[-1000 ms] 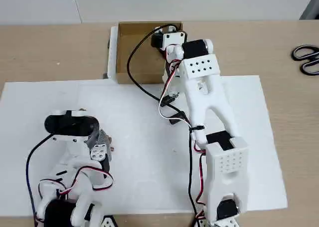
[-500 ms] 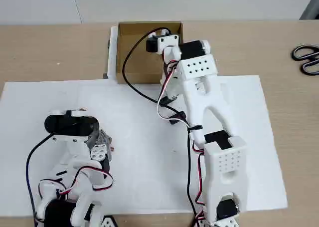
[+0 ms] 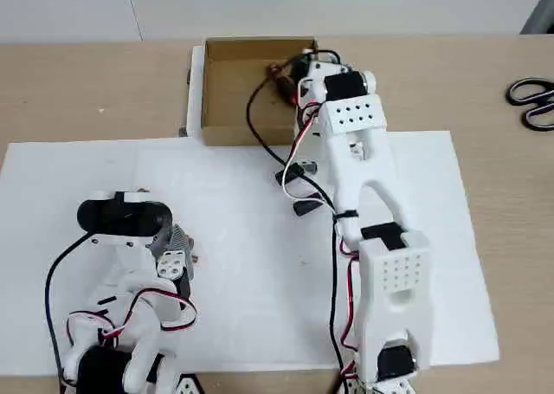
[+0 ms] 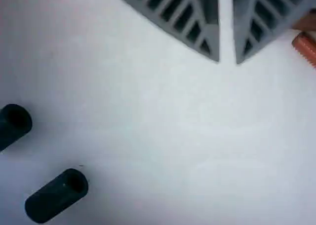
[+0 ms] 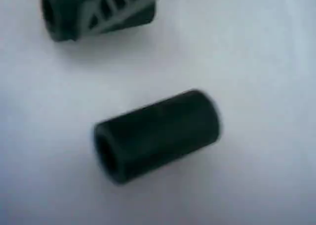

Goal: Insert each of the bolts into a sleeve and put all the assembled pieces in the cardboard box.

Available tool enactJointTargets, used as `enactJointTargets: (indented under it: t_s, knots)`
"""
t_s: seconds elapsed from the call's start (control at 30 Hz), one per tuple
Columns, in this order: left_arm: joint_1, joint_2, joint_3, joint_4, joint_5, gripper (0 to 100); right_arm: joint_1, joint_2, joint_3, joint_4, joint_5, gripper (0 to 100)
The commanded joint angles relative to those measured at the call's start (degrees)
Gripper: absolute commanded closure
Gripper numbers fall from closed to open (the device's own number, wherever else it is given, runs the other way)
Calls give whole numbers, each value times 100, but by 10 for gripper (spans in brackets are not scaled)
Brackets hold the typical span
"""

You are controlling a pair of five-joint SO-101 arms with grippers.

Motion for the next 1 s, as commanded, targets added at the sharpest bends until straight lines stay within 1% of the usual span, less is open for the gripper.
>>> enactJointTargets:
  t_s: [0.0,0.07,0.4,0.67,0.7,0.83,0.97]
  knots:
    - [-35,-26,-22,-35,-9,994,154,48,-26,75,-976,768]
    - [-35,-26,-22,-35,0,994,154,145,-26,66,-1486,768]
    - [-26,-26,-22,-35,0,994,40,171,-62,75,-1451,768]
    - [-26,-26,-22,-35,0,994,-716,-725,105,92,-1477,768]
    - [-26,-26,-22,-35,0,994,-796,-769,220,92,-1521,768]
    - [-26,-26,-22,-35,0,994,-971,-804,712,92,-2154,768]
    - [-35,-26,-22,-35,0,994,-1077,-804,1073,92,-2259,768]
